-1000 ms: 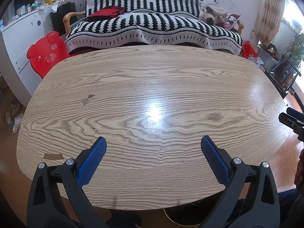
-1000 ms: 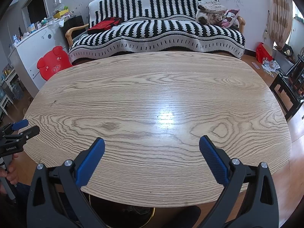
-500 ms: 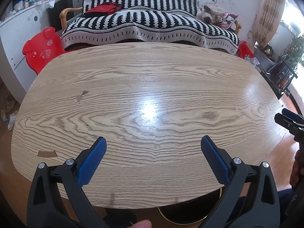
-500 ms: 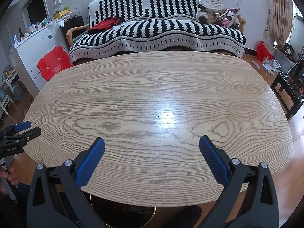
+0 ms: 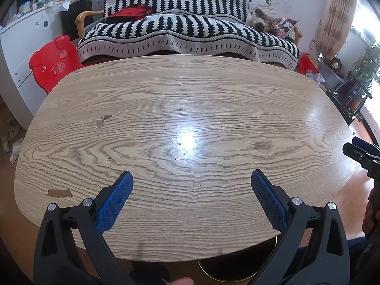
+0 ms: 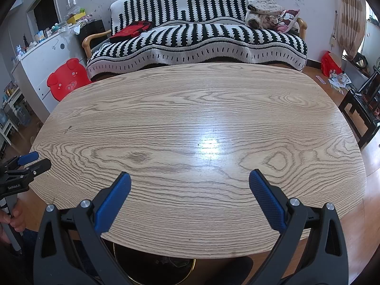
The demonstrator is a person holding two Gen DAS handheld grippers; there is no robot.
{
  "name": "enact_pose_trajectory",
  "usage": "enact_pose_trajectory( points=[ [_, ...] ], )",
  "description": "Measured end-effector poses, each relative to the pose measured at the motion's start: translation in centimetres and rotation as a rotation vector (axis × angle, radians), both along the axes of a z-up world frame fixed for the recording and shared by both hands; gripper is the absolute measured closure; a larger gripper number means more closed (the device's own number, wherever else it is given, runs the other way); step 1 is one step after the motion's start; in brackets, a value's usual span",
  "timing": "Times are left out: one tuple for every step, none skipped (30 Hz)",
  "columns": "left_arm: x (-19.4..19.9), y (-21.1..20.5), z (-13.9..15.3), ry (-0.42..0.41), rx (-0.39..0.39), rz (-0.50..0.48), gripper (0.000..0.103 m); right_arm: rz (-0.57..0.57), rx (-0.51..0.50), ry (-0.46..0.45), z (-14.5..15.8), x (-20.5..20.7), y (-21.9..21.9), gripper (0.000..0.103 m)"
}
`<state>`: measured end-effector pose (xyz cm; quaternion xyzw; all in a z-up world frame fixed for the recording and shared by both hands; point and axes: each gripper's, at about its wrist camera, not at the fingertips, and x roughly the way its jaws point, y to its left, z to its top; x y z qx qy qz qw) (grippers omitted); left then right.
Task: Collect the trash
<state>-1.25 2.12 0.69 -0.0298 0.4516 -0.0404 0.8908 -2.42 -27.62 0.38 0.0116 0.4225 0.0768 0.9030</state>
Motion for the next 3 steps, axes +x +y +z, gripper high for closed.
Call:
enact_pose_trajectory(
  points=[
    [0.06,-0.01,-0.02,0.003,-0.002,0.001,0.007,0.0,0.001,0.0,0.0,-0.08,0.07,0.007],
    [0.08,0.02,-0.04,0.004,-0.005,0.001,0.007,-0.001,0.001,0.0,-0.03,-0.13,0.11,0.007],
    [0.14,0.05,-0.08,0.006,-0.007,-0.001,0.007,-0.001,0.001,0.0,-0.04,-0.07,-0.01,0.007]
  ],
)
